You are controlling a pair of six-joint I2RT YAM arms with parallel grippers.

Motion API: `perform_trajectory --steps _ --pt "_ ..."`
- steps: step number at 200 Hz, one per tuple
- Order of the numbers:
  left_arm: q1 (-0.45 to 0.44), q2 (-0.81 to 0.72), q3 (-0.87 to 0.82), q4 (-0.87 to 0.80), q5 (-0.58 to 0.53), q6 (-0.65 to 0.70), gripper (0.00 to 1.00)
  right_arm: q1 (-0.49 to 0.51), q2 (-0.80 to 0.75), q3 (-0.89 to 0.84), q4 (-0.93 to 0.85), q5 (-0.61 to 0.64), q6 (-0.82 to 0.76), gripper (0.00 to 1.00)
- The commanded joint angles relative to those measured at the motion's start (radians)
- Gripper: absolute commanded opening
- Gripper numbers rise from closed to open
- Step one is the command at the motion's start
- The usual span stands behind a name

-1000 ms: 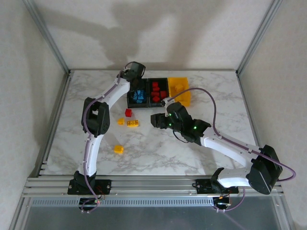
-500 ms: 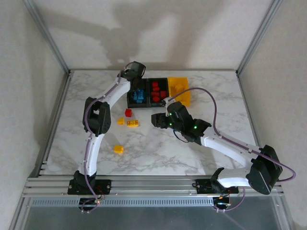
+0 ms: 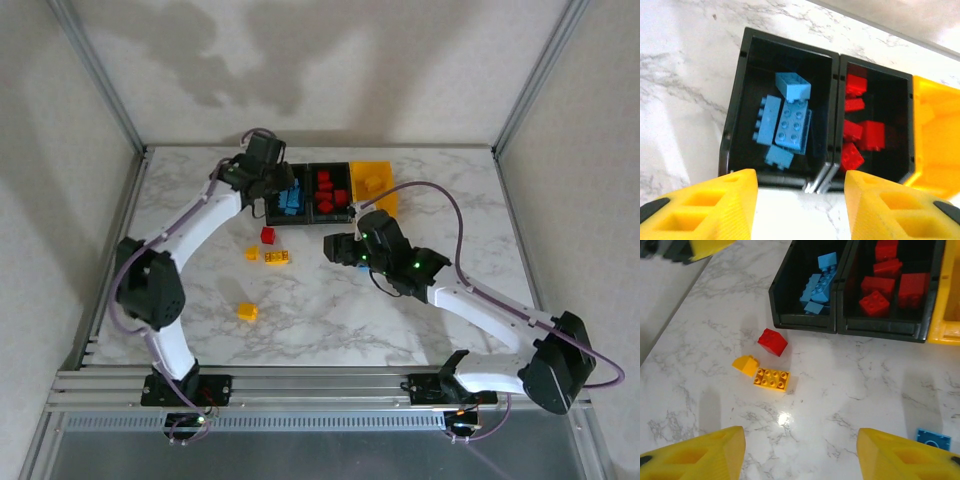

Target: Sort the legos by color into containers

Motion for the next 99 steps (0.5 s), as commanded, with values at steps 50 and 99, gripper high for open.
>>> perform_trajectory --steps 50,99 --pt "-0.100 -0.236 -0.355 0.159 0.068 -0.106 0.55 -0.100 -0.092 -0.053 -0.121 0.026 0.075 0.67" --pt "-0.280 -0.179 -0.388 0.197 0.045 -0.189 0.59 -0.289 -0.175 -0.134 -0.214 -0.012 0.166 0.75"
